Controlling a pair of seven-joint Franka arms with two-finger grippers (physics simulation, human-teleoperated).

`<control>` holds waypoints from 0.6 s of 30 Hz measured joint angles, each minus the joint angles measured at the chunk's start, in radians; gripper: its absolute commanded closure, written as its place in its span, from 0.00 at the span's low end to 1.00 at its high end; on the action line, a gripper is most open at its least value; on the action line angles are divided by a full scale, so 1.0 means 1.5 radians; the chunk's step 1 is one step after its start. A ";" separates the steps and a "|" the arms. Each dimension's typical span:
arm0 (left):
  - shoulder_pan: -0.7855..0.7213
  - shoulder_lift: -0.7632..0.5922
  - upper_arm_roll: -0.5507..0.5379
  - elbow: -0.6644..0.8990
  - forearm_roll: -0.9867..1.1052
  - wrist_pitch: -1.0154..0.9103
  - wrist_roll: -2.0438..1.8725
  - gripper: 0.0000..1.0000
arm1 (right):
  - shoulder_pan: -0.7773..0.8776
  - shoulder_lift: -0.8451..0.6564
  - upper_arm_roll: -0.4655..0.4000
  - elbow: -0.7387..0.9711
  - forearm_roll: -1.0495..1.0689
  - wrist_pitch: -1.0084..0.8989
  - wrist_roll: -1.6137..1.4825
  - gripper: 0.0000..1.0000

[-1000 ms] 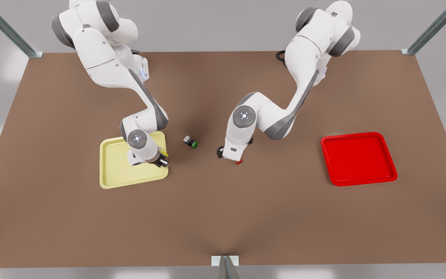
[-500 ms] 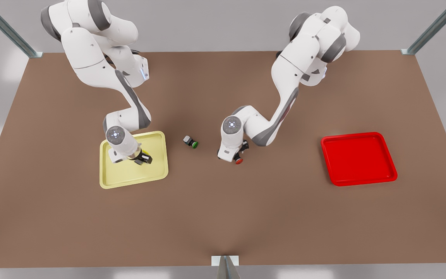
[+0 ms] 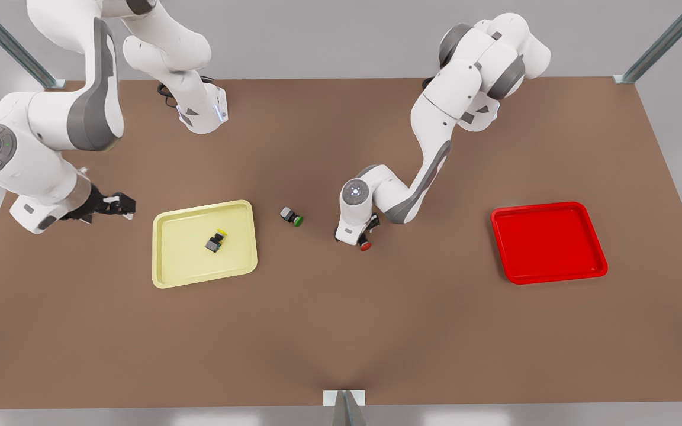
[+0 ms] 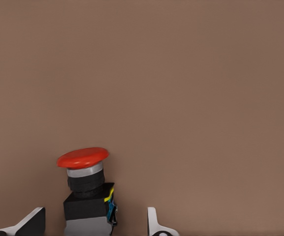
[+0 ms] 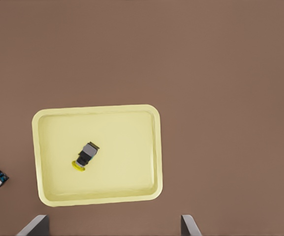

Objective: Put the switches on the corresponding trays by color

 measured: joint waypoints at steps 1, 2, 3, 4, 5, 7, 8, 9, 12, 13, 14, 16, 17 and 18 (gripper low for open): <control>0.000 0.000 0.000 0.001 0.000 0.000 0.000 0.32 | 0.004 0.004 0.001 0.000 0.002 0.007 0.005 0.00; 0.001 0.000 0.000 0.001 0.000 0.000 0.000 0.33 | 0.013 0.008 0.003 0.001 0.002 0.012 0.007 0.00; 0.001 0.000 0.001 0.001 0.000 0.000 0.000 0.36 | 0.016 0.013 0.003 0.000 0.002 0.027 0.008 0.00; 0.001 0.000 0.001 0.001 0.000 0.000 0.000 0.39 | 0.011 0.014 0.003 0.000 0.003 0.029 0.013 0.00; 0.002 -0.001 0.003 0.001 0.000 0.000 0.000 0.40 | 0.011 0.019 0.005 0.000 0.004 0.031 0.027 0.00; 0.002 -0.002 0.006 0.001 0.000 0.000 0.001 0.45 | 0.019 0.025 0.007 0.001 0.009 0.053 0.055 0.00; 0.002 -0.001 0.006 0.001 0.000 0.000 0.001 0.45 | 0.027 0.027 0.007 0.000 0.008 0.059 0.068 0.00; 0.002 -0.002 0.006 0.001 0.000 0.000 0.001 0.46 | 0.030 0.027 0.008 0.000 0.009 0.059 0.070 0.00; 0.001 -0.001 0.006 0.001 -0.001 0.001 0.001 0.48 | 0.026 0.028 0.007 -0.001 0.009 0.060 0.071 0.00; 0.001 -0.001 0.006 0.001 -0.001 0.001 0.001 0.48 | 0.025 0.027 0.007 -0.001 0.009 0.060 0.072 0.00; 0.001 0.000 0.006 0.001 -0.001 0.001 0.001 0.48 | 0.025 0.027 0.007 -0.001 0.010 0.060 0.075 0.00; 0.001 0.000 0.006 0.002 -0.001 0.001 0.001 0.48 | 0.027 0.027 0.007 -0.001 0.010 0.060 0.076 0.00; 0.001 0.000 0.006 0.002 -0.001 0.002 0.001 0.48 | 0.026 0.027 0.007 -0.001 0.010 0.060 0.076 0.00; 0.001 0.000 0.006 0.002 -0.001 0.002 0.001 0.48 | 0.025 0.026 0.007 -0.001 0.010 0.060 0.076 0.00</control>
